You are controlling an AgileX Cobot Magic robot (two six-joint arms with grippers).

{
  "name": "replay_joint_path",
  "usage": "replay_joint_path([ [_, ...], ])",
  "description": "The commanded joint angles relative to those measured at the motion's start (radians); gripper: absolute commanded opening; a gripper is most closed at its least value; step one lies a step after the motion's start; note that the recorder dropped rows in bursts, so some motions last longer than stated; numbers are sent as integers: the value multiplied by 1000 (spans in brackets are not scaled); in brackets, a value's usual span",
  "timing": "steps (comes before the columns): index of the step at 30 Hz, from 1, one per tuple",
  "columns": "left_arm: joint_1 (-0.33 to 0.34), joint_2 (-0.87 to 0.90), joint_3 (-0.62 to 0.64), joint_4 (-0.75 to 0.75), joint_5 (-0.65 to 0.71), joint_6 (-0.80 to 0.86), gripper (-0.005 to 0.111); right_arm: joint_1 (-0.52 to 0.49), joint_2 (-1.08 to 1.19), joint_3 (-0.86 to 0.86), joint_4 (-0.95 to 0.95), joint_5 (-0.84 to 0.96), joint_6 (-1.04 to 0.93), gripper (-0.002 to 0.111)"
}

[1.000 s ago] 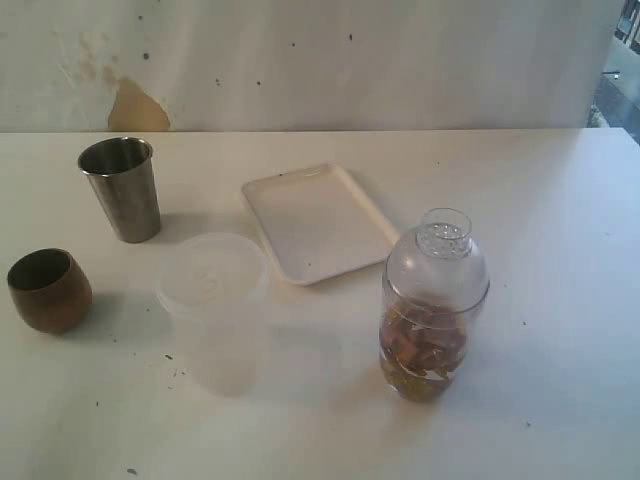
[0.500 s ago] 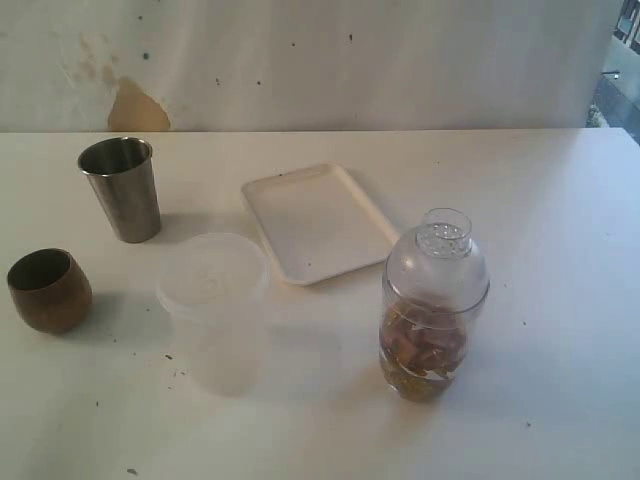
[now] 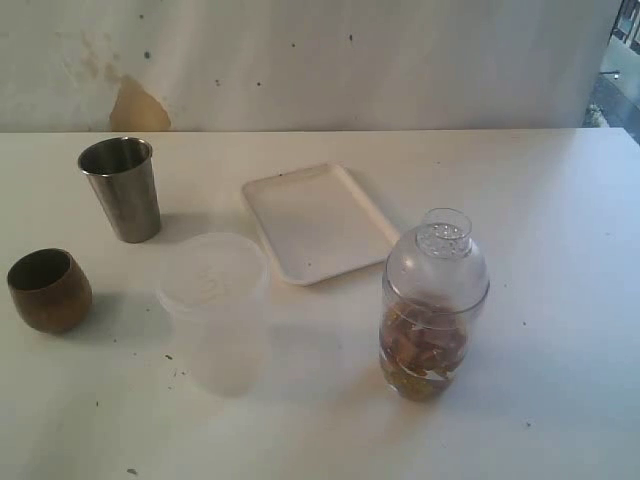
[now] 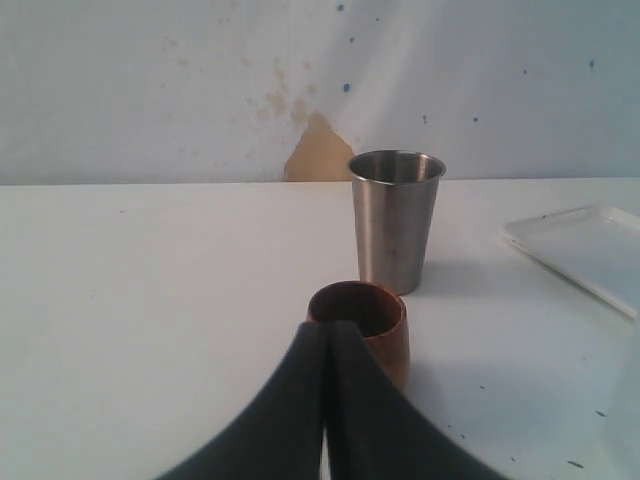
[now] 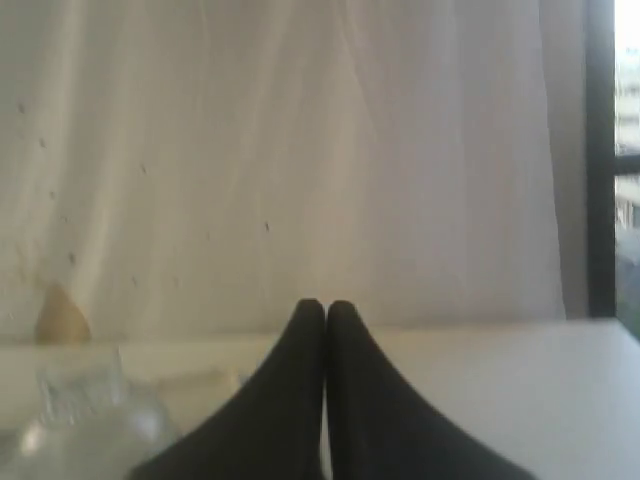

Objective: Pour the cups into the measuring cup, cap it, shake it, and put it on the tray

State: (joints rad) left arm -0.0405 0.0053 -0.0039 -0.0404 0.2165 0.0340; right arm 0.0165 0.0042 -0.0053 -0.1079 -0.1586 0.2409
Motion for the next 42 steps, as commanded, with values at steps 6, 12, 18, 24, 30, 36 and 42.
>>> replay_joint_path([
  [6, -3, -5, 4, -5, -13, -3, 0, -5, -4, 5, -11, -156, 61, 24],
  [12, -3, -5, 4, -5, -13, -3, 0, -5, -4, 5, -58, -217, 168, 105],
  [18, -3, -5, 4, -5, -13, -3, 0, -5, 9, 5, -480, -242, 539, 104],
  [24, -3, -5, 4, -5, -13, -3, 0, -5, 274, 5, -728, -392, 697, 104],
  [30, -3, -5, 4, -5, -13, -3, 0, -5, 618, 5, -728, -497, 548, 104],
  [36, -3, -5, 4, -5, -13, -3, 0, -5, 924, 5, -675, -667, 287, 104],
  [42, -3, -5, 4, -5, -13, -3, 0, -5, 1221, 5, -543, -835, 69, 104],
])
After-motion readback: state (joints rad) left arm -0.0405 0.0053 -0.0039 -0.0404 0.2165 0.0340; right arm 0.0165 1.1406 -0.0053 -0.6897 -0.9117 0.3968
